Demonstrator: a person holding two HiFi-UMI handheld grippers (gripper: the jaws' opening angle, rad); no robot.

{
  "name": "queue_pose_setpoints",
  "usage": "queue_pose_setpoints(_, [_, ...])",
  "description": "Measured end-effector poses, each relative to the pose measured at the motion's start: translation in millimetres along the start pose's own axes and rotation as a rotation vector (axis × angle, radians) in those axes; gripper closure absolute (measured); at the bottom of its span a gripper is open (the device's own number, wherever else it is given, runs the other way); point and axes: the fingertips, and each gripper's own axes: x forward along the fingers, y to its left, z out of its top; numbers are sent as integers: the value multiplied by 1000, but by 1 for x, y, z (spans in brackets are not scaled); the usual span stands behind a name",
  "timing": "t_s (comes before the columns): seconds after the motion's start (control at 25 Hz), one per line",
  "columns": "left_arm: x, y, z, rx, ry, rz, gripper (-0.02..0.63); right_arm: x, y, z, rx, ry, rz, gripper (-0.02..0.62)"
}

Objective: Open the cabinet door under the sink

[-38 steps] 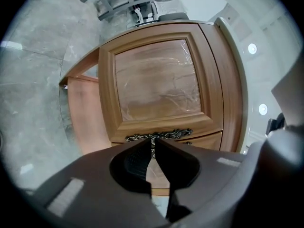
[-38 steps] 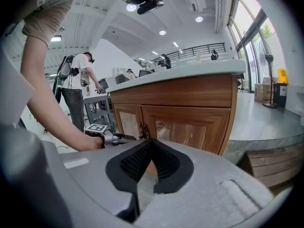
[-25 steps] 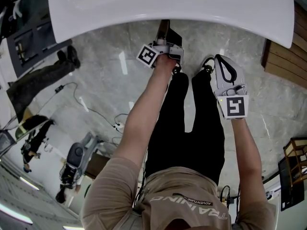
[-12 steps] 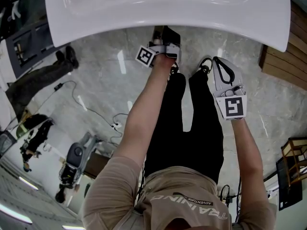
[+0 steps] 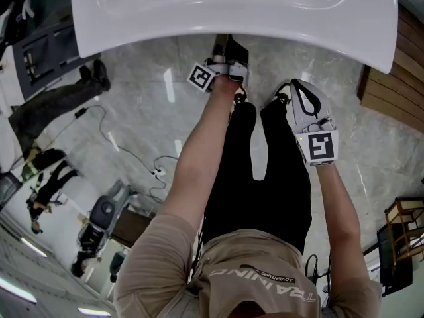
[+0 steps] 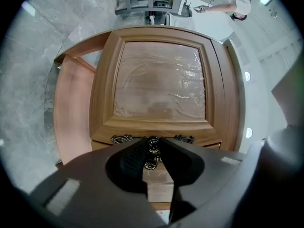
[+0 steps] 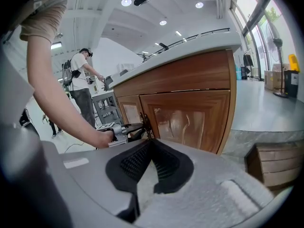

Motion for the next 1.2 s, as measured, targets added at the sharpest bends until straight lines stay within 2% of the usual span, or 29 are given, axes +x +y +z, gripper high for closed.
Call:
queue_pose_setpoints(0.28, [-2, 0, 3, 40, 11, 25, 506, -7, 5, -4, -33, 19, 36, 594])
queue_pose_setpoints(0.56, [-13, -2, 1, 64, 45, 51, 509, -16, 0, -25, 6, 66, -7, 594])
queue_pose_setpoints(0.8, [-27, -5, 3, 59, 65, 46, 509, -12, 12, -29, 38, 65, -32, 594])
queue_pose_setpoints(1.2, [-55, -7, 4, 63, 173, 39, 509, -16, 50, -32, 20, 84, -7, 594])
